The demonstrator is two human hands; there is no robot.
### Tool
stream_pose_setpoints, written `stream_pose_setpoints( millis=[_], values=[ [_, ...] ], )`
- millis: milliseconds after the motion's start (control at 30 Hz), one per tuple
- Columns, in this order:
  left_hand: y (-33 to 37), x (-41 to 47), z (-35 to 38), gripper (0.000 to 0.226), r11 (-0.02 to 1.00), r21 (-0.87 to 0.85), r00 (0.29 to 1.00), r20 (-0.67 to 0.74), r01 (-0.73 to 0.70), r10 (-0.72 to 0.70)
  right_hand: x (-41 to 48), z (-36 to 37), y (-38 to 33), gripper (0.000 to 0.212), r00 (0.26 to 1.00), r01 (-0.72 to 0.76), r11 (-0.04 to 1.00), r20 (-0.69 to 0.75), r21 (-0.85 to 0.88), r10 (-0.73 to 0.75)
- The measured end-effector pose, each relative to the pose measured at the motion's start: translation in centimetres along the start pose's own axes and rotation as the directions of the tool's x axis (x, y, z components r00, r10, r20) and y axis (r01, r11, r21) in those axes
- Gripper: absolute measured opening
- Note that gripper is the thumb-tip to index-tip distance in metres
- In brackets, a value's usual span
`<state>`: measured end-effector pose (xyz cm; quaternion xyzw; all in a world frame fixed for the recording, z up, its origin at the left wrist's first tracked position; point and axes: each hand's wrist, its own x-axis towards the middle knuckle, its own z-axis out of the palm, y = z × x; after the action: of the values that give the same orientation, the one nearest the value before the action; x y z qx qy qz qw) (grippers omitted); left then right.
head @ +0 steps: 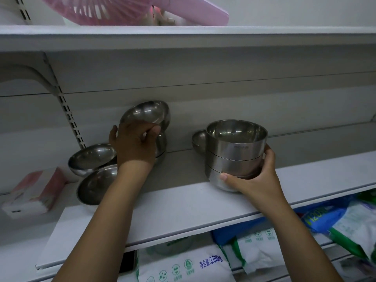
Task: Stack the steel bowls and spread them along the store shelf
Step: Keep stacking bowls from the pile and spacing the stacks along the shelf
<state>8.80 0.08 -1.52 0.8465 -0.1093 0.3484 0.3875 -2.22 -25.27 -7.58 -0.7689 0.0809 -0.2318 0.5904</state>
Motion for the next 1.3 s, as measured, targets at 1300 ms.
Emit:
stream_pose_setpoints(
  millis=[1300],
  values=[
    [-0.1, -0.4, 1.3, 0.028, 0.940, 0.335, 0.980, 0.159, 0.058, -0.117, 0.1, -2.4, 1.4, 0.121, 0.998, 0.006, 1.000, -0.065, -0.005, -0.006]
  ],
)
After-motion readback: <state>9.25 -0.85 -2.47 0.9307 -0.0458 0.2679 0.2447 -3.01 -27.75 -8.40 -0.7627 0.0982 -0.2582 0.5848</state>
